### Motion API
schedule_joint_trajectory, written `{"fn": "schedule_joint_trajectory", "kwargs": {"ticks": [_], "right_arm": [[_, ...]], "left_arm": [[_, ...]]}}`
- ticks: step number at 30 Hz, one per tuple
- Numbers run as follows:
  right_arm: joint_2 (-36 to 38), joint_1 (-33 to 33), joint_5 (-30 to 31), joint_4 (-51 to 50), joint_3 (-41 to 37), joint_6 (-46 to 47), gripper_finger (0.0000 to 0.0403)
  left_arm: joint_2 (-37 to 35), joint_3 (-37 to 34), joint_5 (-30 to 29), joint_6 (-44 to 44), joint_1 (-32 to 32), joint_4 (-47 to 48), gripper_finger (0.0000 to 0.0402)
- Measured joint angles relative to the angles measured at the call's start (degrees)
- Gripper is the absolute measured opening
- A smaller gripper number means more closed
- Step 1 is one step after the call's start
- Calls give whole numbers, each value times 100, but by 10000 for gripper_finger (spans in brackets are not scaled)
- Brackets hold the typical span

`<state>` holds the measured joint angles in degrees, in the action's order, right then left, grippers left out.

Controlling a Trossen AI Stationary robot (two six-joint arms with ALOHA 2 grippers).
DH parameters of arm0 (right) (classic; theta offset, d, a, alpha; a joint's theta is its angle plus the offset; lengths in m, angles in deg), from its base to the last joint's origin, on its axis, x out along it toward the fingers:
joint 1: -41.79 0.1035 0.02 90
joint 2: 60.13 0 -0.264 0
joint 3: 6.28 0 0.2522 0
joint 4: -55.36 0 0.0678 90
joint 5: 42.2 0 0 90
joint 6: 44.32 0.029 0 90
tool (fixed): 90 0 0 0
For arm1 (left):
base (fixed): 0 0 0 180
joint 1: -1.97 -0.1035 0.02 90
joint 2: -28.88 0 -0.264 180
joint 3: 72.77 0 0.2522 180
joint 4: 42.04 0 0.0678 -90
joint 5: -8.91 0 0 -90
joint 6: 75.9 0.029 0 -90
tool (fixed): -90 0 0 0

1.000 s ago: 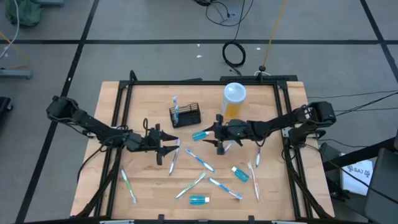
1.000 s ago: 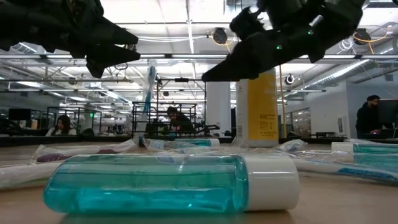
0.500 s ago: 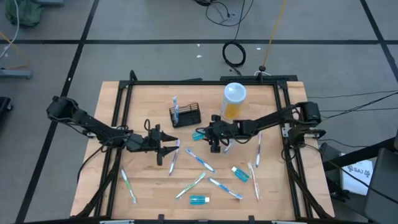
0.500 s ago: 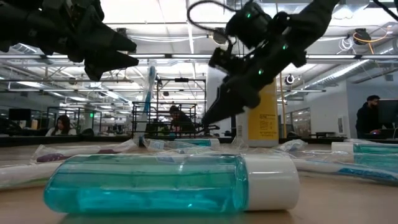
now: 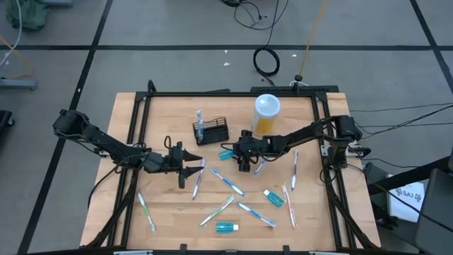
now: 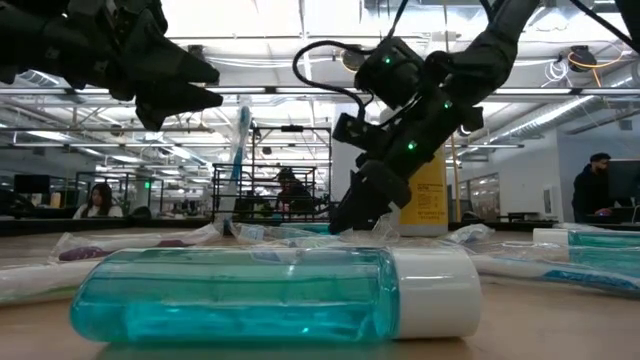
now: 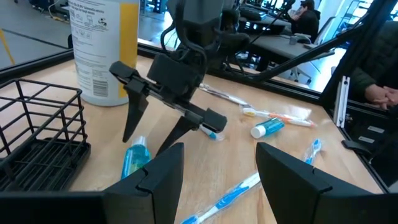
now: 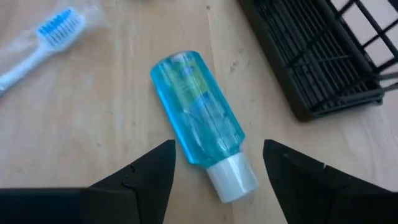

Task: Pick & Place toothbrushing station
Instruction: Put the blue mouthwash into the black mesh organizer

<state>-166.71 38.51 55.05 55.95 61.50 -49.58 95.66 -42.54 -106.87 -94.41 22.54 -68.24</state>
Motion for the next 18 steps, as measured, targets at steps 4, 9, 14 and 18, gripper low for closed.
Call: {"fn": "schedule_joint_trajectory", "kwargs": {"ticks": [4, 9, 14, 18], "right_arm": [[0, -23, -9, -285, 0, 7, 240], [11, -54, -320, -441, 4, 2, 238], [7, -54, -458, -378, 4, -131, 214], [4, -51, -523, -381, 4, -258, 181]], "left_arm": [[0, 0, 0, 0, 0, -1, 207], [0, 0, 0, 5, 0, -3, 207], [0, 0, 0, 7, 0, -3, 207], [0, 0, -2, 35, 0, -2, 207]]}}
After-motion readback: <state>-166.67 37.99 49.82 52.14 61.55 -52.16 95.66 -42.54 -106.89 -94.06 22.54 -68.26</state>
